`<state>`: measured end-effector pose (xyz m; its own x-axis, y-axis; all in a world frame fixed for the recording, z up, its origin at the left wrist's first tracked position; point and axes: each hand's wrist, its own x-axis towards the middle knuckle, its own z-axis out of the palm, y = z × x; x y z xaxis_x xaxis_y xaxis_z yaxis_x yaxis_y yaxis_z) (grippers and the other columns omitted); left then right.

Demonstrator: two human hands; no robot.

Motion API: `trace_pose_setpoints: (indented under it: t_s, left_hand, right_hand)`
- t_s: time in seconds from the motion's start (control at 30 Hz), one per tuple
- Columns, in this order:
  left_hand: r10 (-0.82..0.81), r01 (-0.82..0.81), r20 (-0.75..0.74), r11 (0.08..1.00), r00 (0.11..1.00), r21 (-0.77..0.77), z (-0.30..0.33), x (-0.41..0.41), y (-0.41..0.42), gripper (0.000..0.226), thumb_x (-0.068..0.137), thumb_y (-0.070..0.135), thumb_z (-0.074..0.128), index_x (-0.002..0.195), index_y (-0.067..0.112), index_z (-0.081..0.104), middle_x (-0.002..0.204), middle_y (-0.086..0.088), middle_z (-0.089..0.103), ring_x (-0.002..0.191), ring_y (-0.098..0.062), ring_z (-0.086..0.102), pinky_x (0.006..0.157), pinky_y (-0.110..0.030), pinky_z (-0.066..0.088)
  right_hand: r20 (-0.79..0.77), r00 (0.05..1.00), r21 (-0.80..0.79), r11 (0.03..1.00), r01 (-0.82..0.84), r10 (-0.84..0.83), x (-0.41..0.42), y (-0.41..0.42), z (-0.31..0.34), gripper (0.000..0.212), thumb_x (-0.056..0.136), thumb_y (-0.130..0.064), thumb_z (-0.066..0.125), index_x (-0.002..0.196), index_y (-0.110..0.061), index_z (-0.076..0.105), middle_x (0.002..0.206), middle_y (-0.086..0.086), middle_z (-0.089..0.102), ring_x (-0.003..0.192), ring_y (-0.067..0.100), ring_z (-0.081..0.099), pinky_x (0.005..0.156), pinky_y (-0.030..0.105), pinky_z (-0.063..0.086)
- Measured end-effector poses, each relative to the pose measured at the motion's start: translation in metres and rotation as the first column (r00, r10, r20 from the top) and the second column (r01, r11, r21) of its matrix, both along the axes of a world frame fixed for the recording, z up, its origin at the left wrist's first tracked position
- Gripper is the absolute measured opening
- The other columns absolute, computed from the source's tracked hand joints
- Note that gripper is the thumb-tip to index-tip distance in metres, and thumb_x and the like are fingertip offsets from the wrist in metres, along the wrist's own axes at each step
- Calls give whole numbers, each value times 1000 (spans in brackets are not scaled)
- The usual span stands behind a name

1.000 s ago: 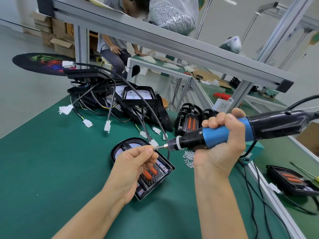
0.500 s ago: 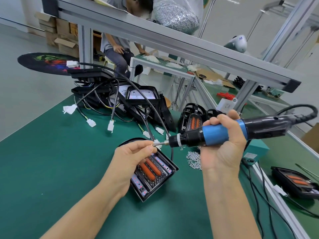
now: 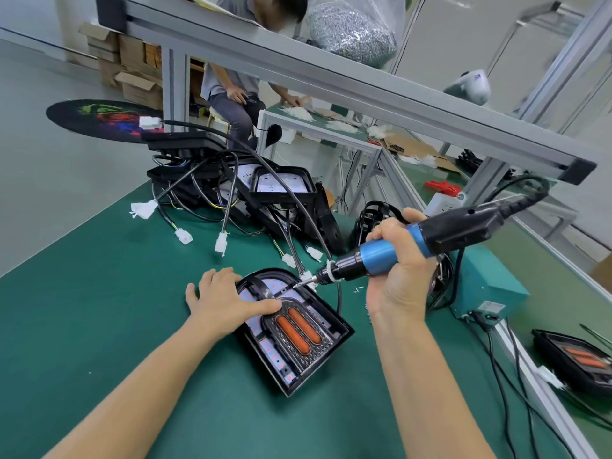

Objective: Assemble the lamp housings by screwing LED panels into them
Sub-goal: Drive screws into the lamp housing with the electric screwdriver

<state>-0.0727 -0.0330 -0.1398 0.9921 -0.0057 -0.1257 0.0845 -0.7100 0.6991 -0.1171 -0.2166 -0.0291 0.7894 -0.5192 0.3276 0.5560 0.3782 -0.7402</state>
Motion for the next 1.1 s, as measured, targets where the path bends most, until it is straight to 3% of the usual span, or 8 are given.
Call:
trace_pose_setpoints:
  t_s: [0.07, 0.13, 0.23, 0.3, 0.4, 0.63, 0.8, 1.1]
  left_hand:
    - [37, -35, 16, 993, 999, -117, 3, -1, -2, 90, 35, 73, 67, 106, 19, 55, 119, 3, 53, 124, -21, 41, 111, -43, 22]
    - [36, -45, -31, 942, 999, -333, 5, -5, -4, 88, 36, 61, 80, 106, 20, 47, 115, 5, 55, 113, -20, 49, 102, -41, 37]
    - [9, -23, -28, 853, 1000, -521, 5, -10, -7, 78, 50, 37, 93, 106, 24, 41, 104, 9, 57, 94, -6, 56, 72, -23, 43]
    - [25, -20, 1, 832, 1000, -555, 4, -11, -8, 68, 53, 31, 92, 96, 29, 40, 97, 14, 55, 87, 2, 54, 64, -18, 38]
    - [44, -34, 2, 810, 999, -586, 3, -12, -9, 63, 54, 28, 92, 87, 32, 39, 97, 13, 57, 88, 1, 55, 64, -19, 39]
    - [49, -33, 10, 796, 999, -605, 7, -16, -10, 70, 44, 31, 92, 92, 29, 41, 99, 7, 59, 91, -5, 58, 68, -23, 43]
    - [52, -31, 17, 793, 999, -609, 6, -16, -11, 64, 54, 23, 93, 91, 29, 40, 101, 5, 59, 92, -7, 58, 69, -23, 43]
    - [58, -25, 33, 783, 998, -622, 5, -16, -15, 68, 54, 23, 92, 99, 26, 40, 100, 8, 57, 89, -2, 55, 65, -20, 40]
  right_hand:
    - [-11, 1000, -47, 999, 4, -4, 4, 3, -2, 32, 68, 0, 65, 93, -17, 55, 68, -1, 55, 61, 15, 54, 59, 25, 49]
    - [-17, 1000, -82, 997, 5, -7, 7, 6, -3, 33, 67, -1, 65, 94, -17, 54, 67, -1, 55, 62, 16, 54, 60, 25, 49]
    - [-16, 1000, -109, 994, 8, -10, 10, 9, -3, 33, 67, 0, 65, 92, -17, 56, 66, -3, 55, 62, 16, 53, 63, 26, 48]
    - [-11, 1000, -113, 993, 21, -22, 11, 10, -2, 32, 66, 1, 65, 91, -18, 57, 66, -2, 55, 62, 16, 54, 62, 26, 48]
    - [8, 1000, -143, 990, 20, -19, 11, 10, -1, 32, 67, 1, 65, 91, -19, 57, 64, -2, 54, 64, 17, 53, 64, 25, 49]
    - [5, 1000, -164, 986, 8, -8, 11, 12, -3, 30, 66, -2, 67, 88, -21, 59, 67, -3, 53, 67, 18, 50, 64, 23, 49]
    - [7, 1000, -174, 985, 5, -4, 11, 11, -3, 31, 67, -1, 67, 88, -21, 58, 66, -3, 53, 70, 20, 49, 67, 23, 50]
    - [13, 1000, -193, 981, -20, 23, 10, 14, -4, 31, 67, 1, 66, 89, -19, 58, 65, -3, 54, 68, 18, 51, 65, 24, 49]
